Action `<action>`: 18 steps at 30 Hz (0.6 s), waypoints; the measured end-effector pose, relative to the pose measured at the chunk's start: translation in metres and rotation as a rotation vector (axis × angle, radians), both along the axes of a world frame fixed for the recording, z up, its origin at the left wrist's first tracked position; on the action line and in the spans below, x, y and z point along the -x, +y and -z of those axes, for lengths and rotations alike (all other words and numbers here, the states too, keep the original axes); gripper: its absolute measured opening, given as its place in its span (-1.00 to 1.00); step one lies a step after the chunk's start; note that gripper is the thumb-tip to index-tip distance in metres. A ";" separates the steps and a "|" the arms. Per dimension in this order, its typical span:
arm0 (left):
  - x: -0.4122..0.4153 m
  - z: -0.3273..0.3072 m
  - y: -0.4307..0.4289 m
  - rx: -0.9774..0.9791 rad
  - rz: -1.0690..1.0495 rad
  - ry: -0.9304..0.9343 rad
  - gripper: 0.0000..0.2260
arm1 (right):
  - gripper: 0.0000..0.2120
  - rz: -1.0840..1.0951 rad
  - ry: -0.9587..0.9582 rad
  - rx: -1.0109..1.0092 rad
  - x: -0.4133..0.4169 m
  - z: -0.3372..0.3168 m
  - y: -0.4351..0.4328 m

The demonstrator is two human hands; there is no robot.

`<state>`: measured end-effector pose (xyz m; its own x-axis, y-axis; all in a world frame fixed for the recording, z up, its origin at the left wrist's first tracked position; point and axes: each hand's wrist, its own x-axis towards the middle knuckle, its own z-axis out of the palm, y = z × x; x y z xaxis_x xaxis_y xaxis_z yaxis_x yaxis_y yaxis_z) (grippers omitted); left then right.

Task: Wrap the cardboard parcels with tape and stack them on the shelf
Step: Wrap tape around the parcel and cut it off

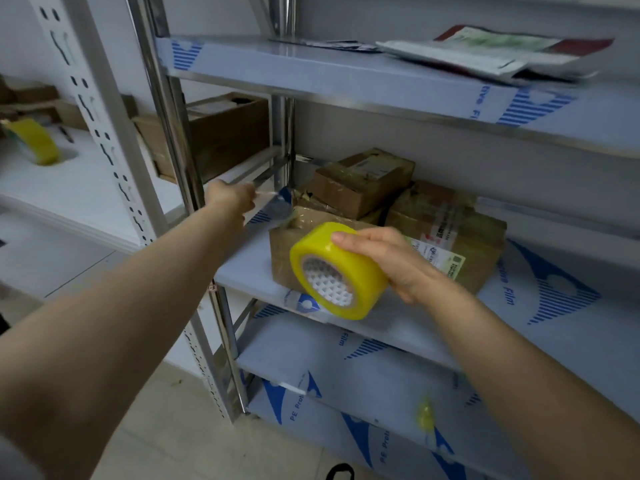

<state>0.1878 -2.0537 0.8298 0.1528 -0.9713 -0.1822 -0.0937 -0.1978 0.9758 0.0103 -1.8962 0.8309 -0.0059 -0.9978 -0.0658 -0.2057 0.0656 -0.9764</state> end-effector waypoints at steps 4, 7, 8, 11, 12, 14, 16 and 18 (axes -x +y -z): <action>-0.008 0.000 -0.025 -0.035 -0.131 0.144 -0.65 | -0.85 0.004 -0.027 0.068 0.043 -0.026 0.004; -0.001 0.009 -0.035 -0.033 -0.079 0.206 -0.61 | -0.88 0.073 -0.022 0.106 0.062 -0.041 -0.004; 0.002 0.015 -0.037 -0.033 -0.047 0.223 -0.64 | -0.82 0.115 -0.010 0.110 0.066 -0.044 -0.008; 0.013 0.031 -0.043 -0.077 -0.070 0.265 -0.89 | -0.61 0.264 0.067 0.101 0.073 -0.050 -0.021; 0.016 0.036 -0.046 -0.099 -0.091 0.284 -0.91 | -0.59 0.301 0.101 0.100 0.074 -0.049 -0.025; 0.019 0.044 -0.051 -0.125 -0.108 0.309 -0.84 | -0.65 0.363 0.161 0.089 0.073 -0.048 -0.034; 0.020 0.051 -0.055 -0.141 -0.120 0.318 -0.73 | -0.71 0.427 0.210 0.083 0.070 -0.045 -0.043; 0.019 0.058 -0.057 -0.166 -0.134 0.331 -0.62 | -0.68 0.498 0.274 0.095 0.068 -0.042 -0.052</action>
<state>0.1688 -2.1107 0.7719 0.1832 -0.8998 -0.3959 0.2577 -0.3447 0.9026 -0.0577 -1.9482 0.8730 -0.4808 -0.8718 0.0940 -0.4184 0.1339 -0.8984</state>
